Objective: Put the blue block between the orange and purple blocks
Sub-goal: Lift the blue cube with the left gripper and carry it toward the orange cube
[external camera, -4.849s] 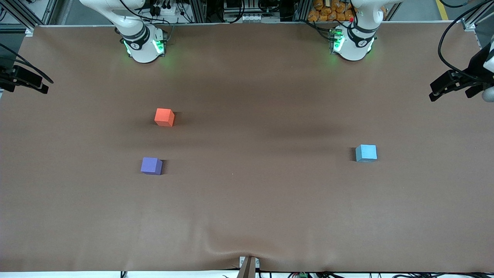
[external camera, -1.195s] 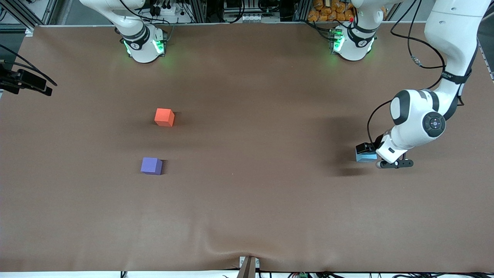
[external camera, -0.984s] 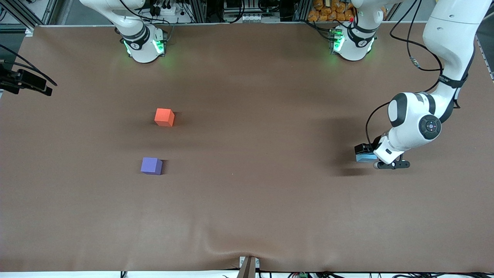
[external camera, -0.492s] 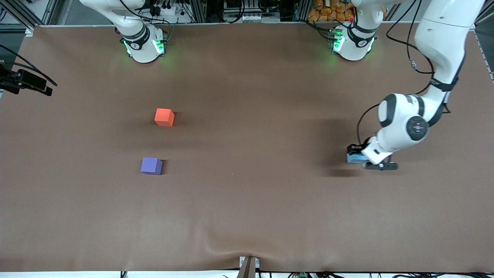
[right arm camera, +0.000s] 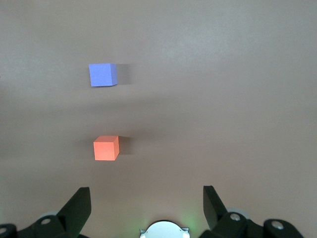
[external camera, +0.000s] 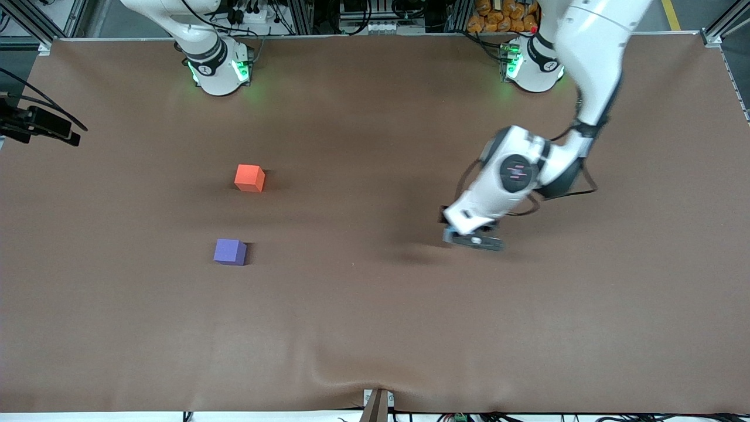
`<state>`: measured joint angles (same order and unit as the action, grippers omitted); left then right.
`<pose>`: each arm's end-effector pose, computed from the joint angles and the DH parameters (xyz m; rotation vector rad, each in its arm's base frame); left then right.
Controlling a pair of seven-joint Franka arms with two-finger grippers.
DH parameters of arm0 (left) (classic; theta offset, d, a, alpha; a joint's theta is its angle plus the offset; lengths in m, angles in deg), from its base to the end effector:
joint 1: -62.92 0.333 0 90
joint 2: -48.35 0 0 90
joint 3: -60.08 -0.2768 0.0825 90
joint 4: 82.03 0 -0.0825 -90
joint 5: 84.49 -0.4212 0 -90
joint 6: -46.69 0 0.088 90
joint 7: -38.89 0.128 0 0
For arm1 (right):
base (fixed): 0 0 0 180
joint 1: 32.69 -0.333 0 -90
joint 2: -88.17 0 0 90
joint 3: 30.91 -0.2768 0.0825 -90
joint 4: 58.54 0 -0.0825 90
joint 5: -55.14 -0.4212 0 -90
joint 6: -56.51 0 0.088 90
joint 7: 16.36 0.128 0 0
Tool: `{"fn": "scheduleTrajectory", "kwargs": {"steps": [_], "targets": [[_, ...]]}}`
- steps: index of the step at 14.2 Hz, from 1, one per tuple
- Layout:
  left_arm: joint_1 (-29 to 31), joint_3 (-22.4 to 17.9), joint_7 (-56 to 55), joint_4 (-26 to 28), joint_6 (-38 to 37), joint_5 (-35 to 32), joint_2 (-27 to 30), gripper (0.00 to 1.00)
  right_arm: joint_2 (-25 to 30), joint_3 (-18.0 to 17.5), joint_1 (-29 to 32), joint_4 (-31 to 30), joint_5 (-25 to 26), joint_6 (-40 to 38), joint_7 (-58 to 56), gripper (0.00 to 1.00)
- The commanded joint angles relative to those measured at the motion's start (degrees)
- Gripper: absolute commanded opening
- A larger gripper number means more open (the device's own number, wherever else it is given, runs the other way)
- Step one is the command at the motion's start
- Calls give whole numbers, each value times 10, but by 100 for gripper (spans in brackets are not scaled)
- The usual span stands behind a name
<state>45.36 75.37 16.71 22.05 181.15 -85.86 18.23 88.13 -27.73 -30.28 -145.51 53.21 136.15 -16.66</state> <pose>0.5571 -0.3559 0.1804 3.0179 -0.2523 -0.0495 0.5676 -0.0507 0.5760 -3.0924 0.1368 0.1964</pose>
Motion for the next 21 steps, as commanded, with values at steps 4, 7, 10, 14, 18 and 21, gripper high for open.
{"fn": "scheduleTrajectory", "kwargs": {"steps": [4,7,10,14,18,21], "targets": [[-131,-12,-139,-216,-72,-4,-141,0,4,-6,10,-7,-5,2,0,100],[-186,-13,-201,-277,-71,-3,-192,0,4,-6,9,-9,-5,2,0,100],[-221,-25,-216,-284,-69,-3,-207,0,-5,-6,6,-15,-11,8,5,100],[-227,-27,-219,-278,-77,-10,-204,100,-50,-7,-34,-19,-39,19,8,100],[-222,-61,-213,-280,-180,-21,-137,100,-112,-7,-71,-19,-91,66,9,100],[-167,-69,-212,-274,-227,-25,-52,100,-166,-7,-128,-20,-103,117,13,100]]}}
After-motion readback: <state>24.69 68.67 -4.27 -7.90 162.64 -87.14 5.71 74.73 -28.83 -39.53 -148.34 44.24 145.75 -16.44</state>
